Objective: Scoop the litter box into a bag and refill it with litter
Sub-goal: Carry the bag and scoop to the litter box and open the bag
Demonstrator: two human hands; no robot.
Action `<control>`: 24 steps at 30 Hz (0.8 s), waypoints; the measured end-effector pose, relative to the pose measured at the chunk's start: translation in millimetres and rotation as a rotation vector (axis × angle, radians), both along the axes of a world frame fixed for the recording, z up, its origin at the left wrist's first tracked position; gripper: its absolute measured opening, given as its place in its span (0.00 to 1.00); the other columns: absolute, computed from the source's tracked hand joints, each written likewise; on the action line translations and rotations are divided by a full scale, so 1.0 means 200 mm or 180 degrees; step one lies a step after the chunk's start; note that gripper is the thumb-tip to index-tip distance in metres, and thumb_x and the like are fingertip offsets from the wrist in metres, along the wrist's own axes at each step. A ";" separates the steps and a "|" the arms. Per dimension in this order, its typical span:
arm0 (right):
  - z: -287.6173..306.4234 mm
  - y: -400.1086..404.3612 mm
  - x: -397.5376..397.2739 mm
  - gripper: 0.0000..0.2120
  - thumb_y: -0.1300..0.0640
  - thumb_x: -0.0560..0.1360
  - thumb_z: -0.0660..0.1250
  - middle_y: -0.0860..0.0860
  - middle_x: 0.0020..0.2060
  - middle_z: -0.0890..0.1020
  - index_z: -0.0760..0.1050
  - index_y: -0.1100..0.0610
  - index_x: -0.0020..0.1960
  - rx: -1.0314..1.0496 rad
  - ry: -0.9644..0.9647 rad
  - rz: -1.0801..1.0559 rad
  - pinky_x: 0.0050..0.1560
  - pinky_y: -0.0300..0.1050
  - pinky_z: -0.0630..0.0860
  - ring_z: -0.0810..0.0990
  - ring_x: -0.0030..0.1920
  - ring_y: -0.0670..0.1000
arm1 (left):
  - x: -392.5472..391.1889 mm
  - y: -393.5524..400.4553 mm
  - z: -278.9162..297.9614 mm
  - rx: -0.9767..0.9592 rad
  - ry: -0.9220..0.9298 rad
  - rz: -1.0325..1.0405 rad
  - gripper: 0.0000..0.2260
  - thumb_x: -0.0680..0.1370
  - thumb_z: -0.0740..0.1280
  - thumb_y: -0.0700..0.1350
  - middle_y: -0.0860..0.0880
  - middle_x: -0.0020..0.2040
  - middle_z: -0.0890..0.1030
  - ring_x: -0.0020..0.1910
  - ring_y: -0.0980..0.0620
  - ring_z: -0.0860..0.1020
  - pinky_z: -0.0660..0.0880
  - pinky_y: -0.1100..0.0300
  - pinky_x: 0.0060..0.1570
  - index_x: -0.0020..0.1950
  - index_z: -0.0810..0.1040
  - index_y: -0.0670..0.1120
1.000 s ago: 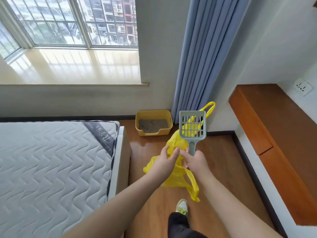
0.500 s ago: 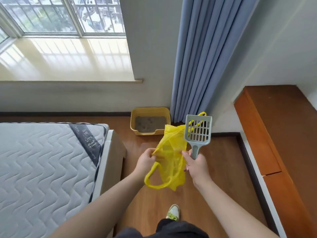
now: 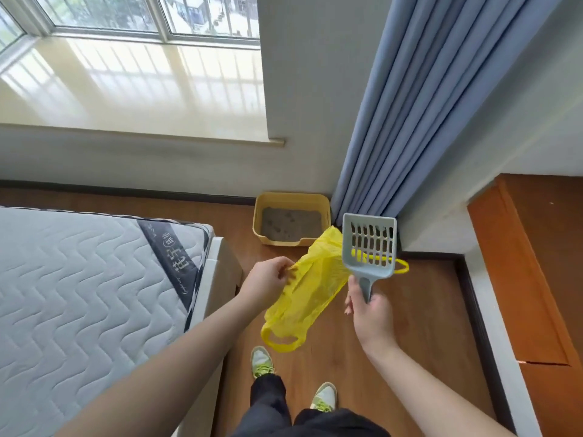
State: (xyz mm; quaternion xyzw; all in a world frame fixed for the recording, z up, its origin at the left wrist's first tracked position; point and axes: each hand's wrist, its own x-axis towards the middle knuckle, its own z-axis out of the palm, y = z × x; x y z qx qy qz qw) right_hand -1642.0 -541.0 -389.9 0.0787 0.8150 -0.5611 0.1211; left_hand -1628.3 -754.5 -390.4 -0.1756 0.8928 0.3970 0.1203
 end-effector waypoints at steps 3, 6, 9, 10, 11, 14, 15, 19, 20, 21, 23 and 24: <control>0.02 -0.16 -0.12 0.15 0.49 0.80 0.59 0.49 0.34 0.83 0.78 0.56 0.43 -0.0348 0.0201 -0.0016 0.41 0.42 0.79 0.82 0.36 0.48 | -0.06 -0.12 -0.01 -0.0052 0.0213 -0.0301 0.10 0.78 0.65 0.42 0.55 0.46 0.84 0.44 0.56 0.81 0.79 0.54 0.48 0.56 0.80 0.53; 0.02 -0.32 -0.21 0.13 0.51 0.82 0.57 0.46 0.43 0.84 0.78 0.55 0.50 -0.0174 0.0414 0.0353 0.48 0.35 0.74 0.81 0.45 0.42 | -0.12 -0.22 0.04 0.0093 0.0340 -0.0502 0.10 0.79 0.64 0.39 0.55 0.46 0.84 0.41 0.60 0.81 0.80 0.55 0.43 0.55 0.76 0.53; 0.01 -0.44 -0.28 0.15 0.49 0.82 0.55 0.41 0.47 0.82 0.80 0.51 0.54 0.0198 0.0352 0.0766 0.44 0.27 0.68 0.77 0.46 0.36 | -0.19 -0.32 0.10 0.0386 0.0470 -0.0590 0.09 0.79 0.66 0.40 0.56 0.44 0.84 0.40 0.61 0.82 0.80 0.55 0.43 0.51 0.69 0.53; 0.02 -0.47 -0.31 0.16 0.49 0.82 0.55 0.40 0.49 0.82 0.80 0.53 0.55 0.0191 0.0366 0.0807 0.46 0.25 0.67 0.76 0.48 0.33 | -0.22 -0.35 0.12 0.0430 0.0502 -0.0635 0.10 0.79 0.65 0.40 0.56 0.44 0.84 0.40 0.61 0.82 0.80 0.56 0.43 0.50 0.67 0.54; 0.03 -0.50 -0.33 0.17 0.50 0.82 0.55 0.39 0.49 0.81 0.80 0.54 0.56 0.0168 0.0451 0.0787 0.48 0.25 0.67 0.75 0.50 0.31 | -0.25 -0.38 0.13 0.0443 0.0528 -0.0688 0.11 0.79 0.64 0.39 0.54 0.45 0.84 0.39 0.60 0.81 0.80 0.56 0.42 0.48 0.67 0.55; 0.03 -0.51 -0.41 0.17 0.47 0.82 0.54 0.38 0.48 0.79 0.80 0.53 0.54 0.0344 0.0936 0.0515 0.53 0.37 0.72 0.76 0.52 0.37 | -0.35 -0.47 0.17 0.0343 0.0626 -0.0953 0.18 0.78 0.60 0.35 0.53 0.47 0.82 0.38 0.59 0.77 0.76 0.56 0.40 0.42 0.73 0.60; 0.04 -0.49 -0.45 0.17 0.48 0.81 0.54 0.39 0.48 0.79 0.80 0.52 0.54 0.0440 0.1046 0.0443 0.52 0.39 0.72 0.77 0.52 0.40 | -0.39 -0.49 0.18 0.0371 0.0666 -0.1084 0.20 0.77 0.60 0.33 0.55 0.47 0.81 0.41 0.60 0.77 0.75 0.58 0.43 0.40 0.77 0.59; 0.08 -0.42 -0.61 0.10 0.68 0.77 0.58 0.46 0.43 0.75 0.76 0.57 0.51 0.0713 0.0962 0.0471 0.42 0.36 0.65 0.74 0.47 0.50 | -0.55 -0.49 0.24 0.0606 0.0340 -0.1368 0.18 0.75 0.62 0.32 0.62 0.43 0.78 0.43 0.62 0.75 0.70 0.69 0.43 0.44 0.84 0.54; 0.09 -0.41 -0.65 0.13 0.72 0.74 0.58 0.45 0.41 0.74 0.74 0.57 0.48 0.0764 0.0931 0.0439 0.40 0.36 0.63 0.73 0.45 0.51 | -0.59 -0.48 0.26 0.0608 0.0244 -0.1454 0.17 0.74 0.64 0.34 0.61 0.44 0.78 0.43 0.61 0.75 0.71 0.68 0.43 0.45 0.84 0.55; 0.10 -0.40 -0.70 0.13 0.73 0.73 0.57 0.45 0.40 0.74 0.73 0.57 0.46 0.0788 0.0903 0.0382 0.37 0.37 0.63 0.72 0.43 0.52 | -0.64 -0.46 0.28 0.0560 0.0184 -0.1553 0.15 0.74 0.65 0.36 0.60 0.45 0.78 0.43 0.60 0.76 0.73 0.66 0.43 0.45 0.84 0.55; 0.09 -0.37 -0.80 0.09 0.68 0.77 0.57 0.50 0.42 0.77 0.74 0.58 0.46 0.0728 0.0792 0.0264 0.37 0.38 0.65 0.74 0.41 0.53 | -0.72 -0.41 0.31 0.0422 0.0149 -0.1682 0.11 0.73 0.67 0.39 0.58 0.46 0.78 0.42 0.60 0.76 0.73 0.65 0.42 0.45 0.84 0.54; 0.09 -0.36 -0.85 0.09 0.65 0.79 0.57 0.52 0.44 0.78 0.75 0.57 0.48 0.0658 0.0693 0.0233 0.38 0.40 0.67 0.75 0.41 0.52 | -0.77 -0.39 0.32 0.0342 0.0176 -0.1715 0.09 0.73 0.68 0.40 0.58 0.46 0.77 0.41 0.61 0.75 0.72 0.66 0.41 0.45 0.84 0.53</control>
